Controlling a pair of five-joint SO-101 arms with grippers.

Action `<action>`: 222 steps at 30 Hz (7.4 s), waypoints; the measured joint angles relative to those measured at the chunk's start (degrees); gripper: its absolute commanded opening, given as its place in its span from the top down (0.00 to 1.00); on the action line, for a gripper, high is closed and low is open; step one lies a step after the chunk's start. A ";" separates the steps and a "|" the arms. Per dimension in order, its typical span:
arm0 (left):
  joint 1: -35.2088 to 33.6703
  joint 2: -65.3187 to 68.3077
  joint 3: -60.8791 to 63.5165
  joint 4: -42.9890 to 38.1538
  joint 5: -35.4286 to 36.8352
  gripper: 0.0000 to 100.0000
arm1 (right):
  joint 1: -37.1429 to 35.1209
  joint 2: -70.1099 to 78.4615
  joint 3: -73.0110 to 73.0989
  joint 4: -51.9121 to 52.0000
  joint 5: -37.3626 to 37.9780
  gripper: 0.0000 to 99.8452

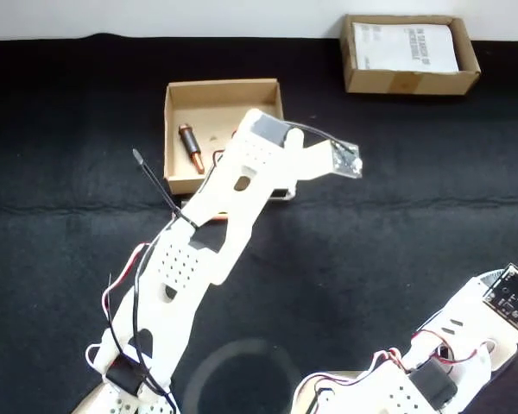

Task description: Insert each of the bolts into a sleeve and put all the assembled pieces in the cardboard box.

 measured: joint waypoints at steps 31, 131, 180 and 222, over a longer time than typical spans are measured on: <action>-0.88 2.73 -0.35 -2.73 0.00 0.84 | 0.00 0.00 0.00 0.00 3.69 0.99; -21.80 -29.71 -31.03 7.74 83.52 0.99 | -65.49 0.00 0.09 -5.01 -18.90 0.99; 8.35 -82.73 12.22 8.18 73.76 0.99 | -69.80 0.00 0.09 -5.01 -18.99 0.99; 8.53 -102.68 108.48 -80.70 73.76 0.99 | -69.80 0.00 0.09 -5.01 -18.99 0.99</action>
